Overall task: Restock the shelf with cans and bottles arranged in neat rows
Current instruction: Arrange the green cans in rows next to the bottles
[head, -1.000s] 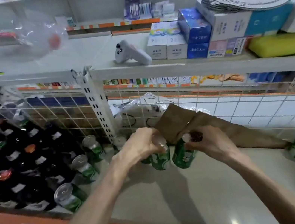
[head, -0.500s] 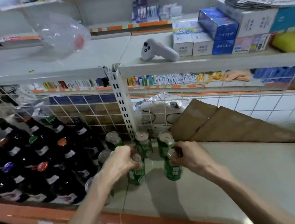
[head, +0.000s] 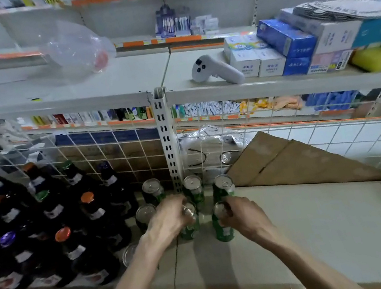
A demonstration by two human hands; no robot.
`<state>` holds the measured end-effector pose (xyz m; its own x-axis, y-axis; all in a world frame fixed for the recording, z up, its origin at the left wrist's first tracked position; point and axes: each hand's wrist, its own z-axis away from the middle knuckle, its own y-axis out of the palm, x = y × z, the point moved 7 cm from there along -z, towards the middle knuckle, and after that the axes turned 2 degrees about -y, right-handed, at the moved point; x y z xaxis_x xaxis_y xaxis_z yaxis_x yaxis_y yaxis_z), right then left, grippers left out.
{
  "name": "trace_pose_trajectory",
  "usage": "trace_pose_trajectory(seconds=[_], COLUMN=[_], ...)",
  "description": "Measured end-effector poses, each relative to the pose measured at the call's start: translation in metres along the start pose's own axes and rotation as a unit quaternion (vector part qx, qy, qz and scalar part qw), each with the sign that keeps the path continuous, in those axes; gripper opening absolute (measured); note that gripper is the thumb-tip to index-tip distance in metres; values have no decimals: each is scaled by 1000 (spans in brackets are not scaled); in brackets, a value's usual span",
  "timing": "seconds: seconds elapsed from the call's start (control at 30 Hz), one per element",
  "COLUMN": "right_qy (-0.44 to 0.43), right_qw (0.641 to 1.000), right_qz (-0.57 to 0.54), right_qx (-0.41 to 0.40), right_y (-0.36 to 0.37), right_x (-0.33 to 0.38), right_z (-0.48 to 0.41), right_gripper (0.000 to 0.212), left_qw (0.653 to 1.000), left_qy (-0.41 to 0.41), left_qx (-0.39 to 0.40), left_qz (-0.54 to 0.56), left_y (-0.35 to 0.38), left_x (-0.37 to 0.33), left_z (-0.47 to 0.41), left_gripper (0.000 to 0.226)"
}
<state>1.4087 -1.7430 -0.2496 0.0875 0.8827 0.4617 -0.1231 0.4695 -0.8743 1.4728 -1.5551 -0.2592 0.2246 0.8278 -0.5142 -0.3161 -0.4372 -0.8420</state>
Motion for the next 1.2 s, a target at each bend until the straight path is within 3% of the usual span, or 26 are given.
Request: trace_pose_trajectory(seconds=[0.23,0.7,0.8,0.9,0.97,1.07,1.2], right_qy=[6,-4,-5,-10,-10,23,124], right_qw=[1000,999,1000,997,995,992,978], right_qz=[3,11,-9,-78,-91,-90,-81], right_qx=[-4,-30,-22,-16,-41,-87,-147], right_y=[4,4,6,4,-10,-35,-78], right_x=[-1,-5,-9,-16,-28,-74,-160], right_z=[-8,-7,-7,1,12,35,79], right_gripper=[24,22,32,56,67,66,58], left_qw=[1000,1000,1000,1000,999,982,982], left_qy=[17,12,-2,-5,10,92,166], left_qx=[-1,-8,-1,5,-43,-166,-91], left_qz=[21,1,20,3,-24,-11,12], left_y=[5,8,9,4,-14,-48,-15], left_x=[10,-7,-3,-9,-30,-92,-184], left_z=[-9,-14,-12,-4,4,12,-10], left_gripper=[25,37,45,54,56,34,17])
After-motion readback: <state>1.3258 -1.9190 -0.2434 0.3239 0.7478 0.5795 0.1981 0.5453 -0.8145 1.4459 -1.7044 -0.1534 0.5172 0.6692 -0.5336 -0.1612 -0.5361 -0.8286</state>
